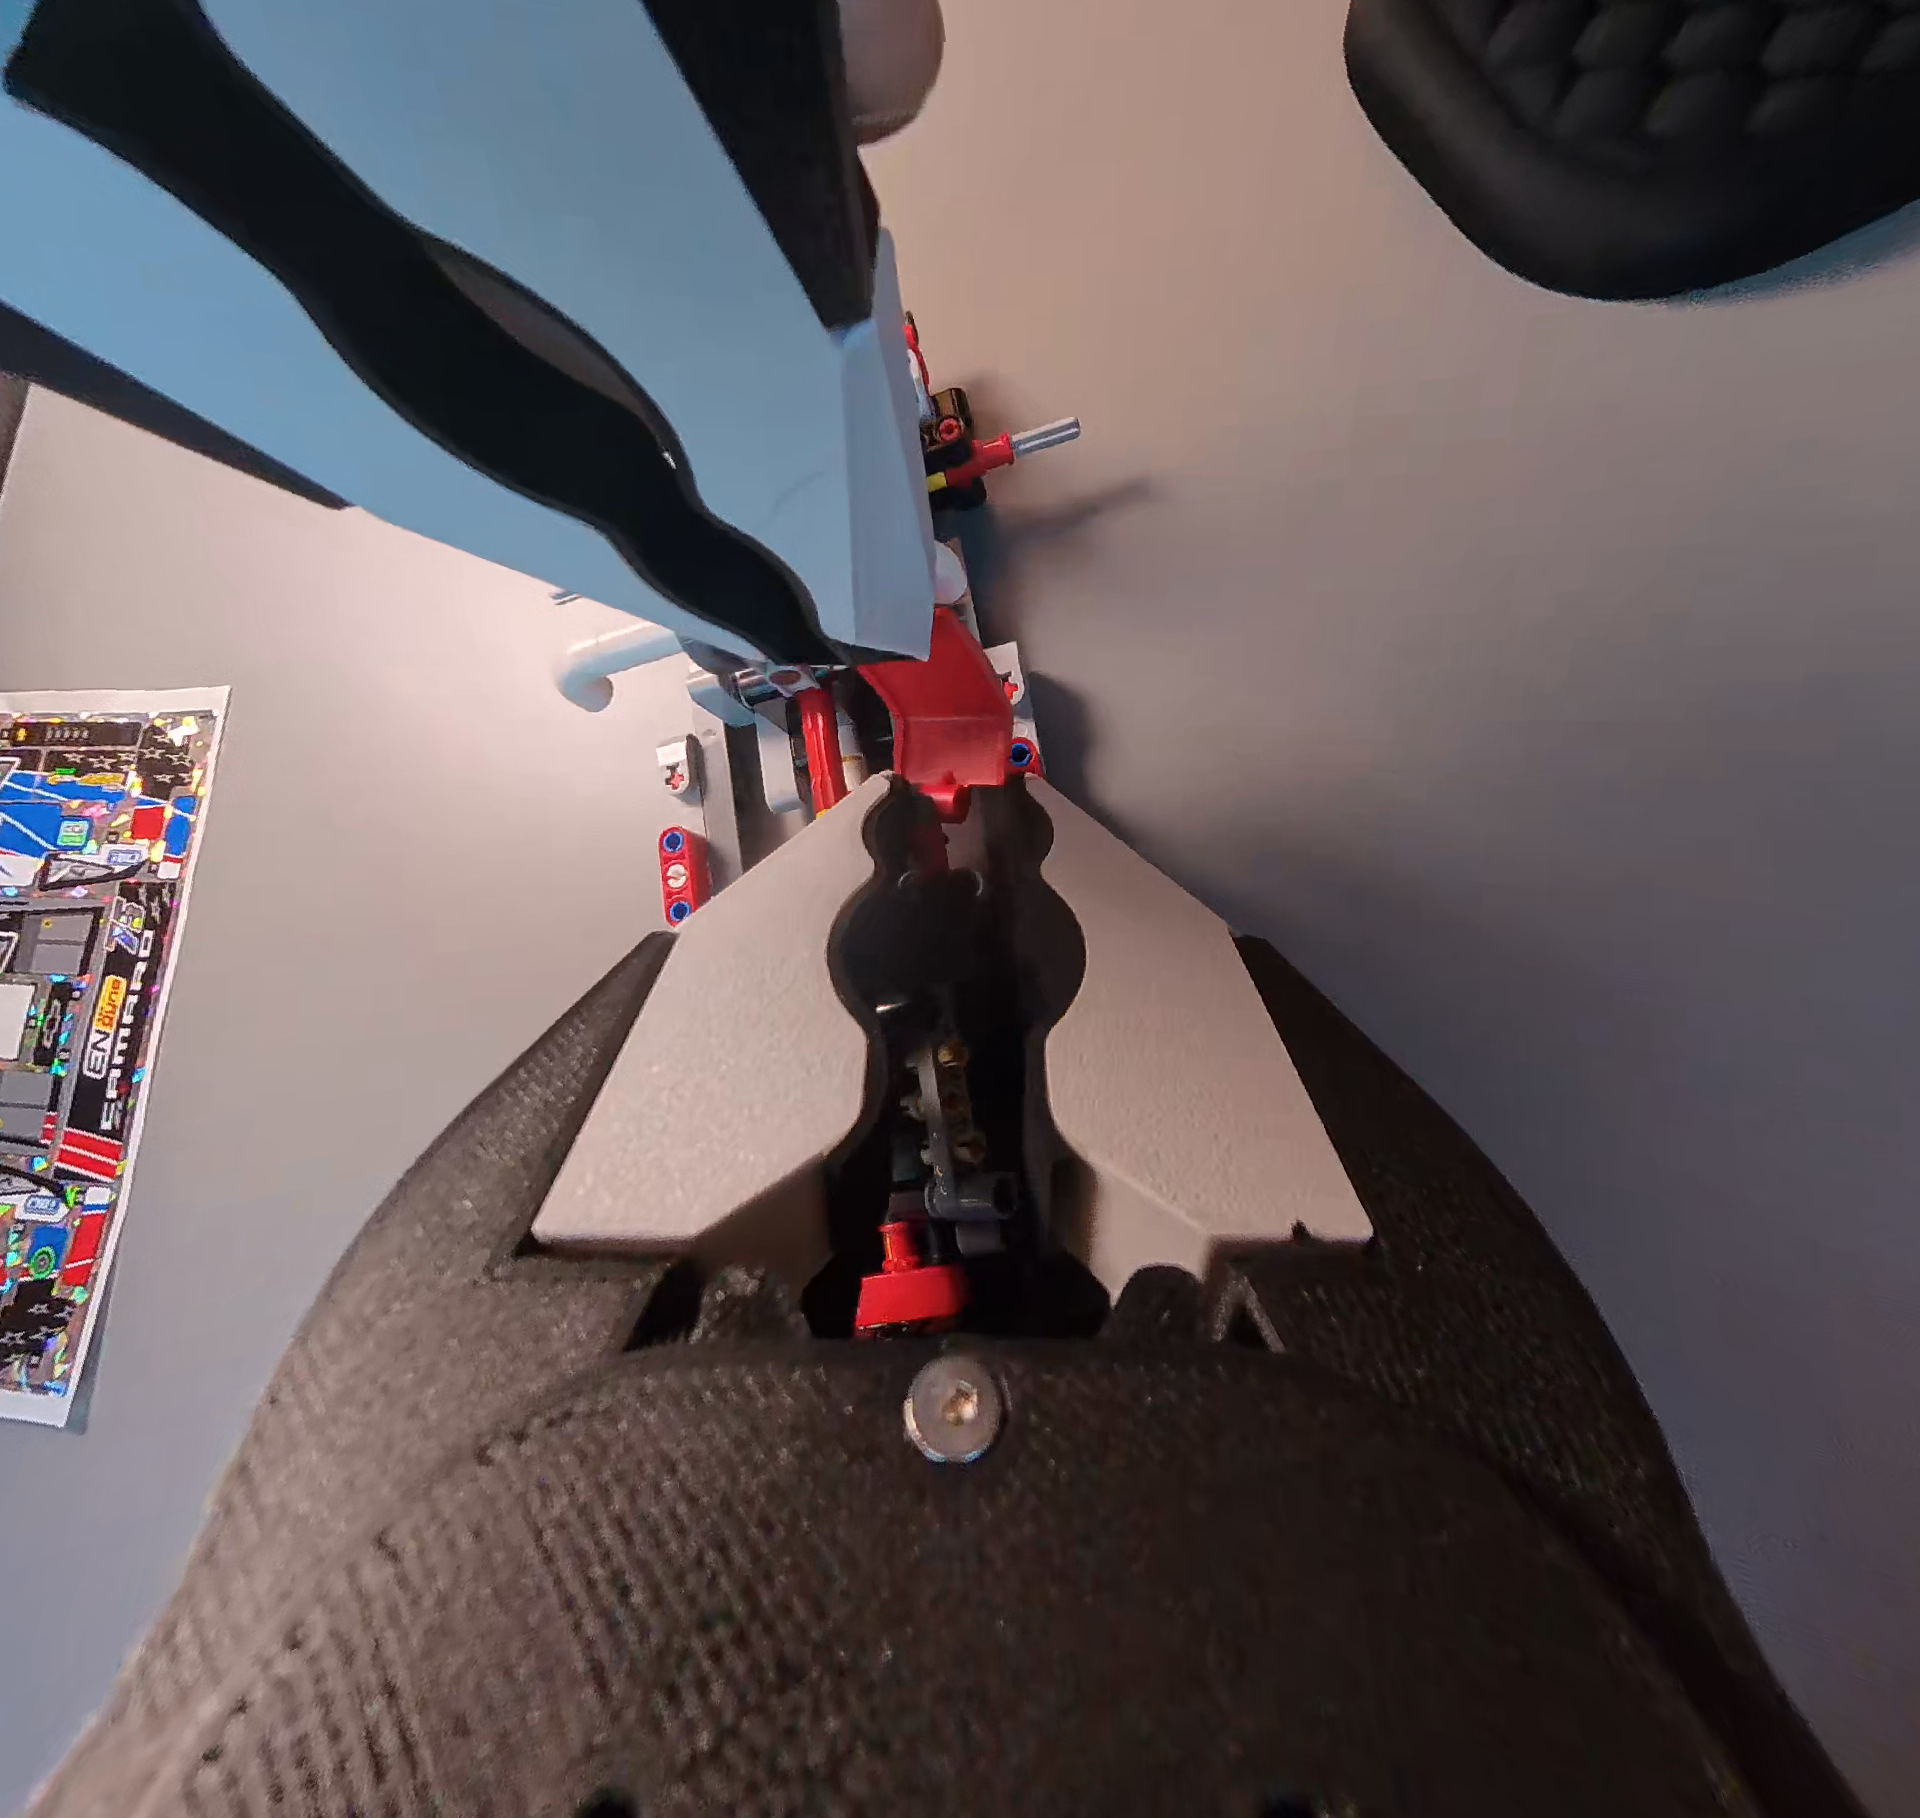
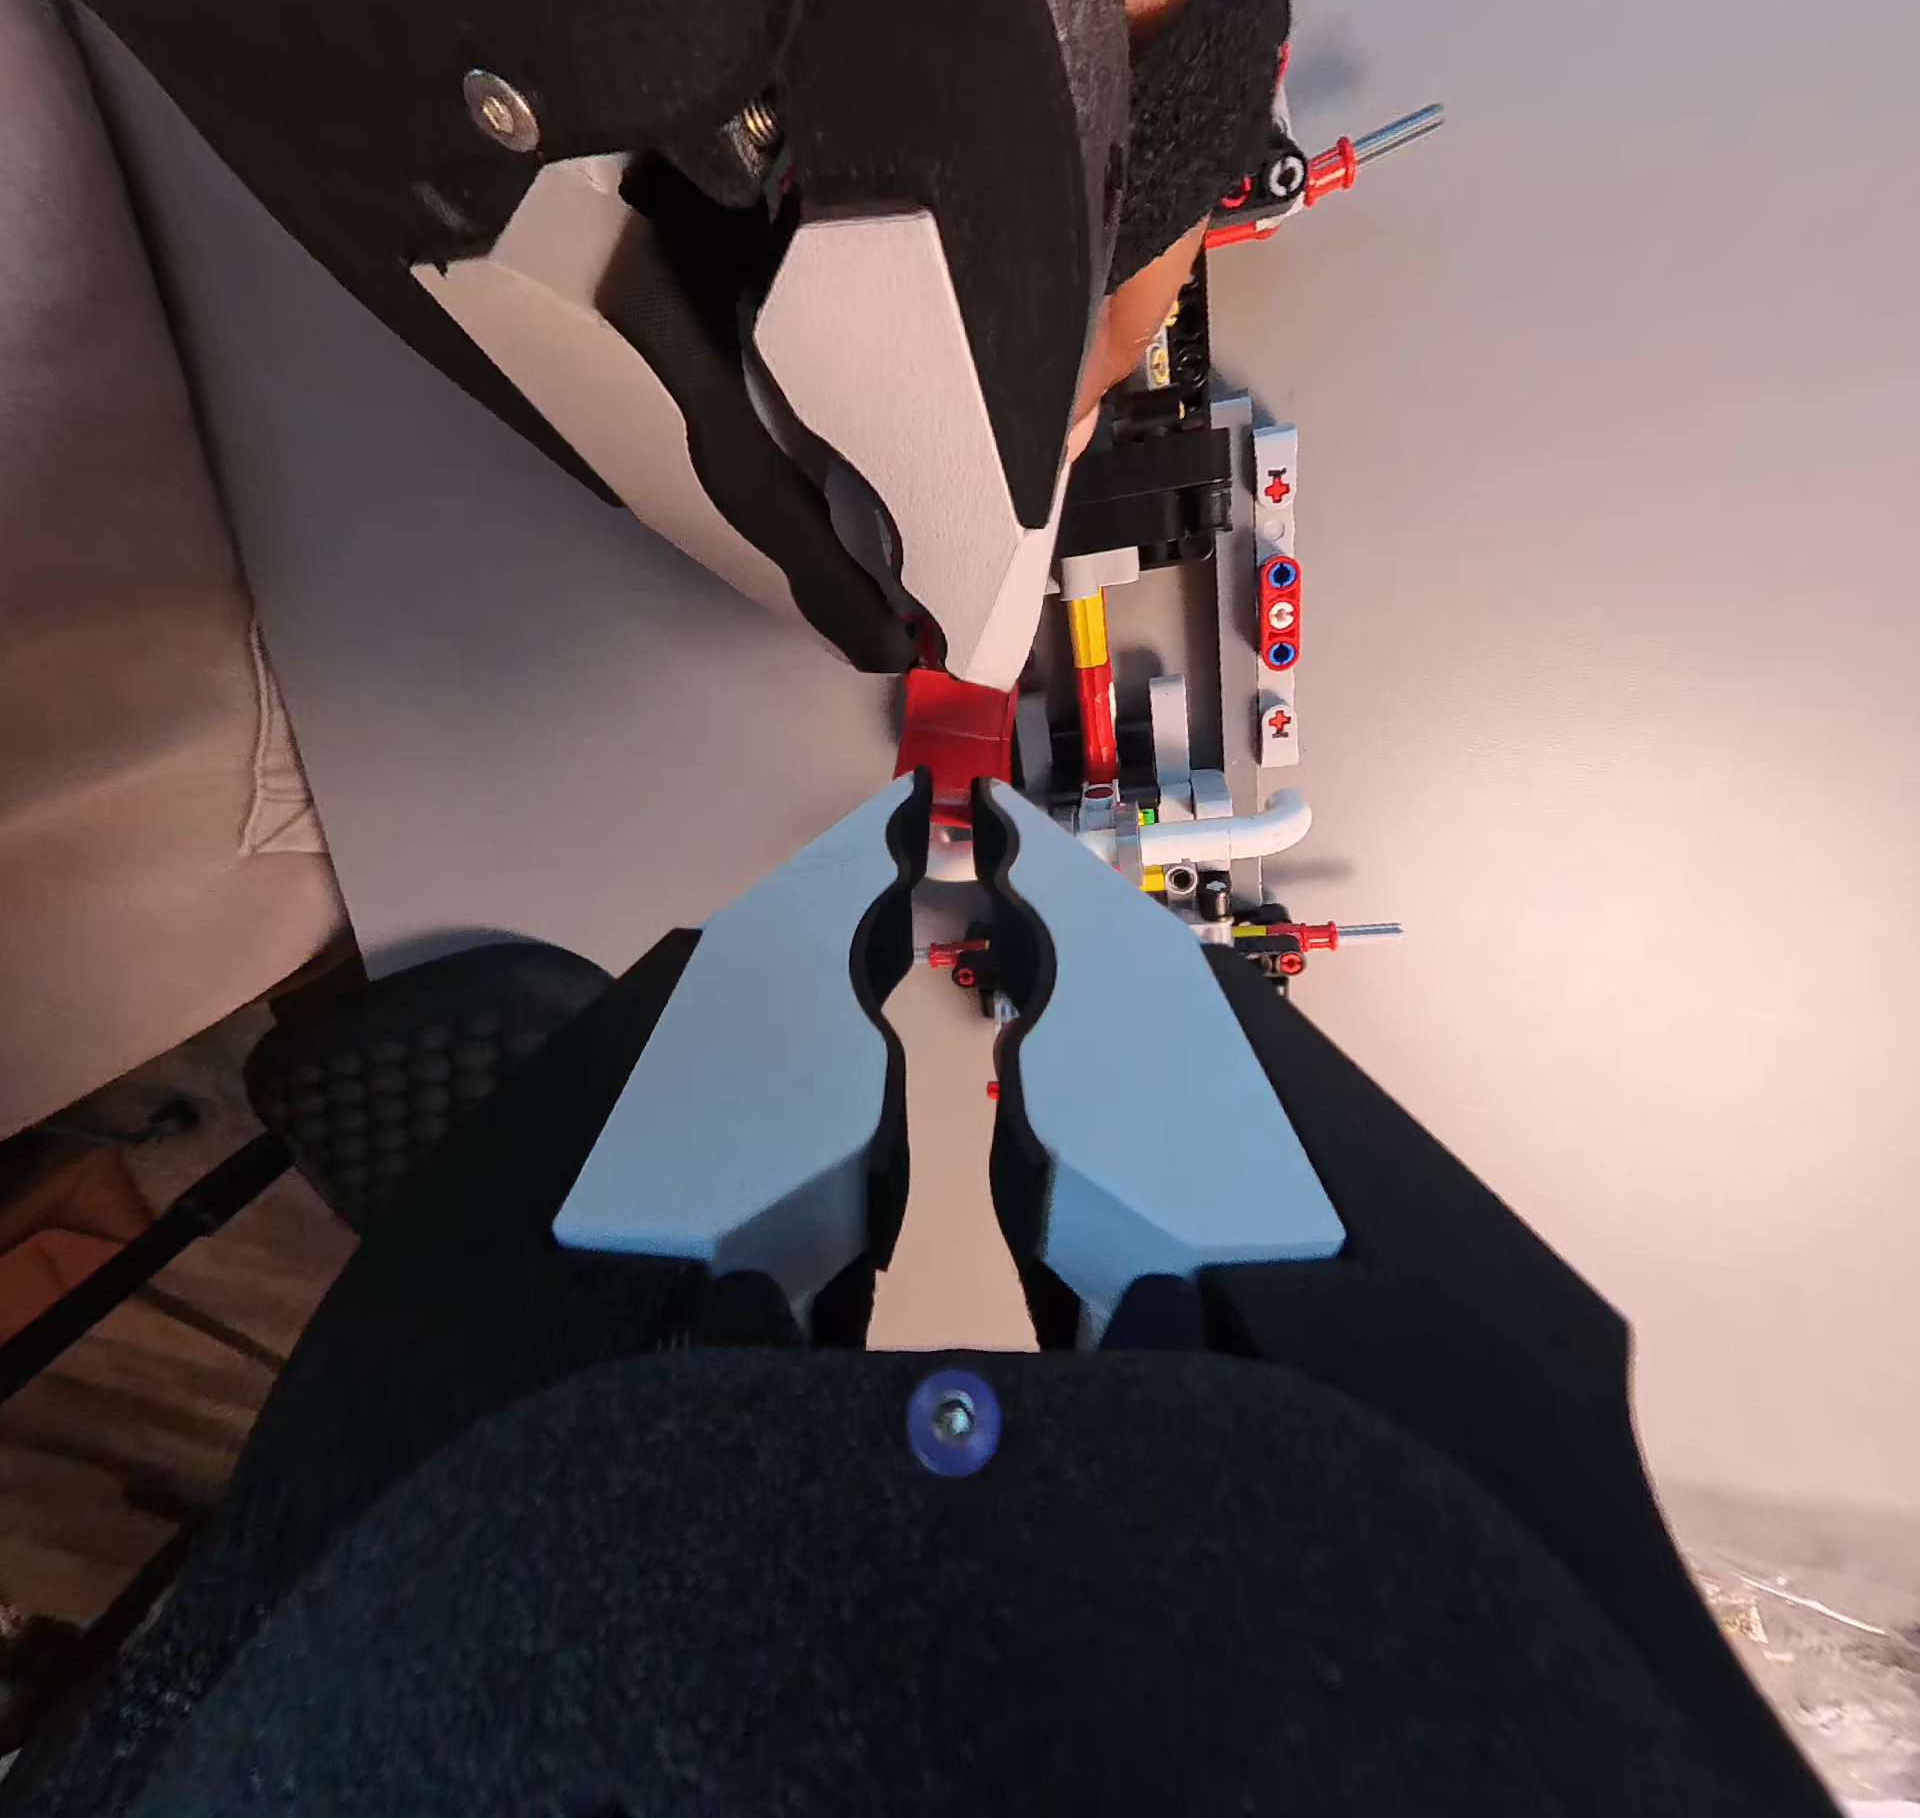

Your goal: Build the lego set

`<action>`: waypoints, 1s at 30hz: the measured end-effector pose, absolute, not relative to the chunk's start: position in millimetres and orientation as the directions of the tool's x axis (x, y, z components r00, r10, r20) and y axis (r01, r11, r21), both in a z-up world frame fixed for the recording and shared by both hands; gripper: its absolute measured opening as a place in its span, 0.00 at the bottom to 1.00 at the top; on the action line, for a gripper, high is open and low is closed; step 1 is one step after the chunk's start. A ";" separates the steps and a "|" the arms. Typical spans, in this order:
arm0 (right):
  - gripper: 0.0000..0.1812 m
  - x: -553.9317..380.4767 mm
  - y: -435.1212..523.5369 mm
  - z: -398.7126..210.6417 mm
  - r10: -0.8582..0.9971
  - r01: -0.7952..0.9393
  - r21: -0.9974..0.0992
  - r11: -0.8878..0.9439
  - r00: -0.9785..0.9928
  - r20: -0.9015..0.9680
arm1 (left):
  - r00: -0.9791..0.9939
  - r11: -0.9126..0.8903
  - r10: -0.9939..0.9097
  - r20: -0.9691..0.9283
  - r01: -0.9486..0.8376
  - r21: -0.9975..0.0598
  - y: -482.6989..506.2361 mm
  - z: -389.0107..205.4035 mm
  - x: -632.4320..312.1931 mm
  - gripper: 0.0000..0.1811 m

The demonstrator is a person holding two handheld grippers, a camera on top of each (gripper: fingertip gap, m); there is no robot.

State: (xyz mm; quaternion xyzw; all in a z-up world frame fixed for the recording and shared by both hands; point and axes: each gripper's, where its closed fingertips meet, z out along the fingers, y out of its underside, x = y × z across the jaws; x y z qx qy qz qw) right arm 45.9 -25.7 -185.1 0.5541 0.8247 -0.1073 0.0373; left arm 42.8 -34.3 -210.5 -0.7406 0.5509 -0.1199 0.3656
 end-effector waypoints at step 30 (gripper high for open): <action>0.03 54.2 -28.8 -192.8 0.858 0.887 -0.026 0.461 -0.453 -0.243 | 0.476 -0.338 -0.871 -0.121 -0.761 -0.553 -36.4 -217.3 42.0 0.08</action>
